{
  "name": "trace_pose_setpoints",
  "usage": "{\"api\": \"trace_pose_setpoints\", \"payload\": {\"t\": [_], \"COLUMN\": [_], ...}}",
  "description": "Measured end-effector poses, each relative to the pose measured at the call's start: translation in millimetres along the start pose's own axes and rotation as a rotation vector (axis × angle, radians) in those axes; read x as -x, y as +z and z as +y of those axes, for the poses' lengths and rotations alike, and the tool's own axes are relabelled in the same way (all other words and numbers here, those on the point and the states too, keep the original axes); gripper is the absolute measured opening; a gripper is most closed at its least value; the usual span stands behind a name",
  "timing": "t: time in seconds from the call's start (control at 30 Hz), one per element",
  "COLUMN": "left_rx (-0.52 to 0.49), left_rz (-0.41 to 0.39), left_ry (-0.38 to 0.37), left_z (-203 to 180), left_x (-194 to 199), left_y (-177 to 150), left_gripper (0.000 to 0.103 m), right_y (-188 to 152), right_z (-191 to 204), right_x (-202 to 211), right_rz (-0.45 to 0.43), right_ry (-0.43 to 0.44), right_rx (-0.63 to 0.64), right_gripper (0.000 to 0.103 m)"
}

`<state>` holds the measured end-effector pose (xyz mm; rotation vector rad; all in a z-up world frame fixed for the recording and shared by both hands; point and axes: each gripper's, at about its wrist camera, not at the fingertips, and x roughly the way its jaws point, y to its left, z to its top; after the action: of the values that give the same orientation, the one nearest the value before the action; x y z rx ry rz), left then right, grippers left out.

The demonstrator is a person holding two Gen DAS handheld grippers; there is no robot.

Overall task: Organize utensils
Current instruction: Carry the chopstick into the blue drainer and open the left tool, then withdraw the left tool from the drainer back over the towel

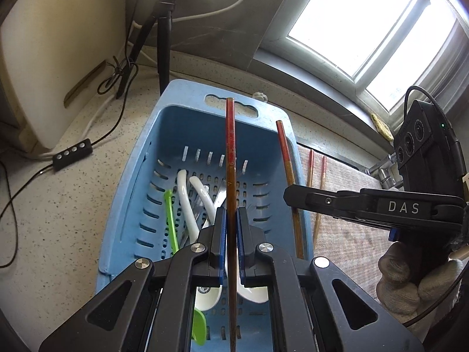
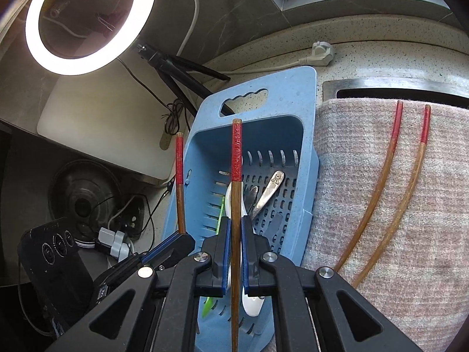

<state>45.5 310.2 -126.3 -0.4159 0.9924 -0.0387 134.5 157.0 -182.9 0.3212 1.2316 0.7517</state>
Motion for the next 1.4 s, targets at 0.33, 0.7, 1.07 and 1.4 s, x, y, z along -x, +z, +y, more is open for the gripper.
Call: {"api": "trace_pose_setpoints", "payload": {"t": [0.33,0.7,1.07,1.4], "left_rx": [0.029,0.002,-0.151,-0.323], "left_rz": [0.002,-0.003,0.063,0.182], "left_ry": [0.003,-0.029,-0.068,-0.051], "left_z": [3.2,-25.8,-88.6,-144.4], "left_x": [2.0,4.2,-23.9,-72.7], "left_y": [1.7,3.7,9.5,17.2], "left_gripper": [0.017,0.017,0.017,0.028], "right_y": [2.0,3.4,9.2,3.1], "right_z": [-0.8,-31.4,-90.1,-133.0], "right_x": [12.7,54.7,111.5,136.7], "right_rz": [-0.009,-0.068,-0.219,-0.223], "right_ry": [-0.007,0.002,-0.082,-0.086], "right_rx": [0.025,0.0,-0.022,-0.098], "right_gripper": [0.016,0.025,0.031,0.031]}}
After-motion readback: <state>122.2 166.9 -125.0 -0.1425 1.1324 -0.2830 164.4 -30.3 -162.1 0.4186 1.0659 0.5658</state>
